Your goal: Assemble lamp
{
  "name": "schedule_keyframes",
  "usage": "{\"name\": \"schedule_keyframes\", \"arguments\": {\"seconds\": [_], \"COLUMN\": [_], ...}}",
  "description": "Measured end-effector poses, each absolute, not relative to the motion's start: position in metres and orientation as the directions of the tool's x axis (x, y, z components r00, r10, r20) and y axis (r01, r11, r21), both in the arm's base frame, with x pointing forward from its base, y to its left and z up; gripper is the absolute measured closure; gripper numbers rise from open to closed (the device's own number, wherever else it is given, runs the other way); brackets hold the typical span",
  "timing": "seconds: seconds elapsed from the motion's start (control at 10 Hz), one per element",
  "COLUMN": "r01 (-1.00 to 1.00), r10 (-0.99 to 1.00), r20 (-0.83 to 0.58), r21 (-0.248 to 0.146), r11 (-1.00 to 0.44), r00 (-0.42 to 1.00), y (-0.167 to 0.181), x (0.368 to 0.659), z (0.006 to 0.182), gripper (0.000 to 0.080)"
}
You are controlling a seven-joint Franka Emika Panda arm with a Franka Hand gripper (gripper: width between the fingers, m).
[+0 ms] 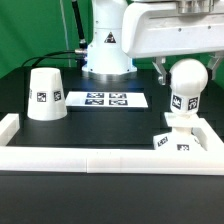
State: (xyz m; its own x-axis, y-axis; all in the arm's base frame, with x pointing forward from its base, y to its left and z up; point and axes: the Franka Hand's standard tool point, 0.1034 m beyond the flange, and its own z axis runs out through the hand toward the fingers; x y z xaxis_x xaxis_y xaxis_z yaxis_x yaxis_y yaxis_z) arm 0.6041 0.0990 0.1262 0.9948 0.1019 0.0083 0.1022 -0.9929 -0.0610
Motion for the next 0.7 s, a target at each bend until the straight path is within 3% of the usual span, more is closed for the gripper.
{"name": "schedule_keyframes", "arguments": {"seconds": [0.5,0.7], "r01": [-0.324,-0.514], "r10": [-0.324,-0.513], "r20": [-0.018,-0.032], "r21": [-0.059,-0.054], "r11": [-0.944,-0.856], "r00": [0.946,0.858], "y": [0.0965,0.0956], "x": [0.6045,0.6042], "z": [0.1266,0.1255], "gripper": [0.0221,0.0220]}}
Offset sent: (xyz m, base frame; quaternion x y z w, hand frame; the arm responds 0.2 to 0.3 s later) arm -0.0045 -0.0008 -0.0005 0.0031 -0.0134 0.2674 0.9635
